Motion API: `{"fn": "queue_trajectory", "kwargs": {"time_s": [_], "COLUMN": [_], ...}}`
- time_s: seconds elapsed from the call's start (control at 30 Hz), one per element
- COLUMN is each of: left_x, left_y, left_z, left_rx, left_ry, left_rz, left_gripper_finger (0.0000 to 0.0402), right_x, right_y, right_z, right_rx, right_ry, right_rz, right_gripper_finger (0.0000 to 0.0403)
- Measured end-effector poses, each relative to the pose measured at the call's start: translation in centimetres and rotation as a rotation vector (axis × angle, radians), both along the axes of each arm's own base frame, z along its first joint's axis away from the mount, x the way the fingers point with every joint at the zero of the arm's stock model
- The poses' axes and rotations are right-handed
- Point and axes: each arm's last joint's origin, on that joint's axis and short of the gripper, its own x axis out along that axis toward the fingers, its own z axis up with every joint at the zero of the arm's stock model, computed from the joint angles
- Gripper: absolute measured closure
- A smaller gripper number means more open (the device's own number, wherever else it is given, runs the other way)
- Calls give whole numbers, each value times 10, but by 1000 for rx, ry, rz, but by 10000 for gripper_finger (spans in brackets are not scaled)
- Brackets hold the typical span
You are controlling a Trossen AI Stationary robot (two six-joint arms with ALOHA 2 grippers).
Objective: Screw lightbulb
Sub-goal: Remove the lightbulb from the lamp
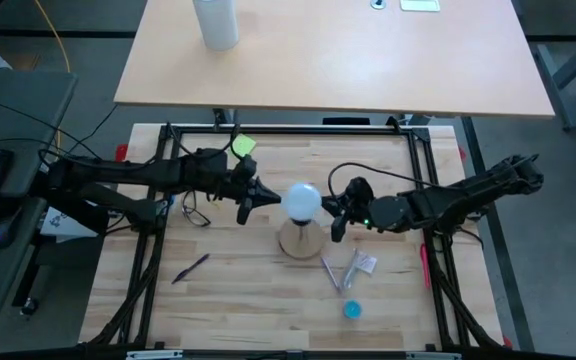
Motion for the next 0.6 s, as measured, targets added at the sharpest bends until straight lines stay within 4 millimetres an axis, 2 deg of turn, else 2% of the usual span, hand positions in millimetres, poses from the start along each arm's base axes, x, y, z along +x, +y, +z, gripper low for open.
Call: {"fn": "queue_trajectory", "kwargs": {"time_s": [0.17,0.33,0.47,0.6], "left_x": [-2,-6,-10,-10], "left_y": [-7,-7,-14,-33], "left_z": [-2,-12,-25,-58], "left_rx": [23,72,103,64], "left_ry": [34,138,253,175], "left_rz": [-8,57,79,102], "left_gripper_finger": [402,401,402,402], "right_x": [1,-4,-22,-46], "right_y": [-4,-9,-15,-22], "right_z": [-1,-1,9,20], "right_rx": [-6,-28,-38,-46], "right_ry": [14,51,77,85], "right_rz": [-12,-15,-24,-36], "right_gripper_finger": [403,403,403,403]}}
